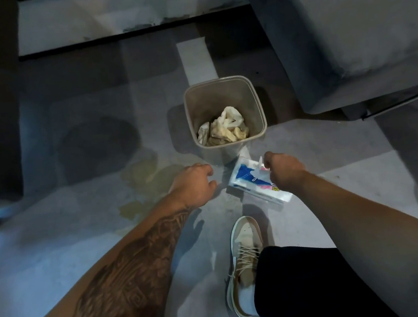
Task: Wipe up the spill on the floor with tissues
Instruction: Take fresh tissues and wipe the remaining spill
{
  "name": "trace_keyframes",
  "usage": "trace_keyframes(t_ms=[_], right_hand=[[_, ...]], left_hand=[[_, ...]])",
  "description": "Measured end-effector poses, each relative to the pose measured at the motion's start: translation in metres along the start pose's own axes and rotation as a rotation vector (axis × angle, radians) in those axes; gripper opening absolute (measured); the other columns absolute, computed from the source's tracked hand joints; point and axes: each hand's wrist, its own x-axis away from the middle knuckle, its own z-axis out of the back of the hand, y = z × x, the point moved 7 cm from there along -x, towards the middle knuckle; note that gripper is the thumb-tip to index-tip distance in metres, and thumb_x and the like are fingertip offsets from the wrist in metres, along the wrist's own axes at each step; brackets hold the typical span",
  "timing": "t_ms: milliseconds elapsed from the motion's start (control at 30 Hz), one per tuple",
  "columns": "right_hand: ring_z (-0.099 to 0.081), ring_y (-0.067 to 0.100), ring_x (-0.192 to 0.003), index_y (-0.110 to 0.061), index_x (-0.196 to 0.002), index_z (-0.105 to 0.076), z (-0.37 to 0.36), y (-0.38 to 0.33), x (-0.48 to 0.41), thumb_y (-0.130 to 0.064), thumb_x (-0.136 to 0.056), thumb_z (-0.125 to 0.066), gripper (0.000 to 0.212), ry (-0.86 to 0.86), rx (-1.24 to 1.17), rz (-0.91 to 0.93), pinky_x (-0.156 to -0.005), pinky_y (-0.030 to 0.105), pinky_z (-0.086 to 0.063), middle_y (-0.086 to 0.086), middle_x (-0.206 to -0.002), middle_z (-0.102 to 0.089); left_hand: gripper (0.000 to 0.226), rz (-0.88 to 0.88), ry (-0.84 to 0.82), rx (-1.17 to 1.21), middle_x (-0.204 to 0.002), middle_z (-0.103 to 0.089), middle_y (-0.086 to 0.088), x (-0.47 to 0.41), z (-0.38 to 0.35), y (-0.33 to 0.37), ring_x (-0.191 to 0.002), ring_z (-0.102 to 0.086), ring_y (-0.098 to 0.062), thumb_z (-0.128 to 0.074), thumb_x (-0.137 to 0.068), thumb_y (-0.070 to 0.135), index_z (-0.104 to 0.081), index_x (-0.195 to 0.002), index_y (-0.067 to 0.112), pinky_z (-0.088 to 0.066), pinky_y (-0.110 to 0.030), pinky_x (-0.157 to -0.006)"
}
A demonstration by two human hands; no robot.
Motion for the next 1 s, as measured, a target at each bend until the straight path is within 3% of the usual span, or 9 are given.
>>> trace_keyframes(t_ms=[133,233,433,633,700,767,833,900,1000], right_hand=[[-0.061,0.026,-0.096,-0.015,-0.111,-0.068,0.014,0.005,-0.001,-0.01,-0.088,-0.064,0.024,0.009,-0.126,-0.038,-0.082,0.035,-0.055,0.01,-0.11,-0.066],[-0.056,0.023,-0.085,-0.015,-0.098,-0.071,0.036,0.007,0.0,-0.016,-0.093,-0.055,0.016,0.134,-0.238,-0.07,-0.071,0.028,-0.045,0.008,-0.101,-0.065],[-0.051,0.018,-0.085,-0.021,-0.089,-0.066,0.078,-0.014,0.015,-0.022,-0.094,-0.05,0.018,0.336,-0.384,0.056,-0.072,0.027,-0.038,-0.001,-0.099,-0.054],[-0.065,0.012,-0.088,-0.024,-0.086,-0.074,0.071,-0.07,0.021,-0.01,-0.087,-0.066,0.016,0.06,-0.657,0.348,-0.088,0.034,-0.054,-0.006,-0.092,-0.071],[-0.067,0.009,-0.088,-0.026,-0.087,-0.075,0.07,-0.078,0.025,-0.009,-0.088,-0.069,0.019,0.03,-0.747,0.382,-0.085,0.027,-0.054,-0.009,-0.09,-0.073],[-0.065,0.007,-0.087,-0.027,-0.087,-0.077,0.071,-0.081,0.022,-0.01,-0.087,-0.069,0.019,0.046,-0.771,0.379,-0.079,0.023,-0.05,-0.011,-0.089,-0.072],[-0.063,0.007,-0.088,-0.026,-0.092,-0.077,0.071,-0.078,0.017,-0.01,-0.088,-0.068,0.018,0.07,-0.728,0.368,-0.079,0.023,-0.049,-0.011,-0.092,-0.072],[-0.065,0.01,-0.092,-0.024,-0.097,-0.076,0.067,-0.07,0.011,-0.012,-0.088,-0.066,0.018,0.08,-0.699,0.328,-0.082,0.026,-0.052,-0.009,-0.096,-0.072],[-0.065,0.018,-0.09,-0.025,-0.101,-0.072,0.046,-0.046,-0.004,-0.019,-0.088,-0.062,0.017,0.082,-0.535,0.22,-0.08,0.034,-0.056,-0.004,-0.097,-0.071]], left_hand=[[0.04,-0.043,0.019,-0.015,-0.133,-0.059,-0.001,0.003,0.005,0.014,-0.115,-0.056,-0.021,-0.061,-0.093,0.037,-0.058,-0.13,0.021,-0.05,-0.041,-0.099],[0.043,-0.079,0.019,-0.043,-0.135,-0.057,-0.001,0.003,0.007,0.023,-0.118,-0.055,-0.022,-0.061,-0.093,0.038,-0.056,-0.131,0.02,-0.049,-0.042,-0.099],[0.053,-0.135,0.063,-0.053,-0.14,-0.053,-0.003,0.002,0.013,0.033,-0.124,-0.052,-0.024,-0.061,-0.092,0.042,-0.049,-0.138,0.02,-0.048,-0.044,-0.102],[0.092,-0.182,0.107,0.113,-0.148,-0.044,-0.002,-0.002,0.024,0.038,-0.128,-0.049,-0.025,-0.073,-0.076,0.059,-0.027,-0.149,0.028,-0.048,-0.045,-0.101],[0.083,-0.169,0.09,0.218,-0.141,-0.052,0.0,-0.003,0.024,0.034,-0.119,-0.057,-0.021,-0.076,-0.077,0.052,-0.034,-0.147,0.031,-0.051,-0.04,-0.095],[0.049,-0.166,0.124,0.236,-0.114,-0.068,0.004,-0.005,0.026,0.028,-0.098,-0.066,-0.019,-0.071,-0.085,0.039,-0.055,-0.131,0.031,-0.051,-0.032,-0.079],[0.018,-0.153,0.181,0.156,-0.091,-0.071,0.004,-0.008,0.032,0.021,-0.083,-0.066,-0.021,-0.065,-0.091,0.031,-0.07,-0.107,0.025,-0.044,-0.028,-0.068],[0.014,-0.109,0.198,0.12,-0.084,-0.07,0.0,-0.009,0.034,0.012,-0.076,-0.064,-0.024,-0.062,-0.093,0.03,-0.072,-0.093,0.02,-0.043,-0.028,-0.065],[0.019,-0.025,0.192,0.106,-0.085,-0.069,-0.002,-0.01,0.036,-0.002,-0.076,-0.062,-0.024,-0.06,-0.095,0.032,-0.072,-0.094,0.017,-0.048,-0.031,-0.071]])
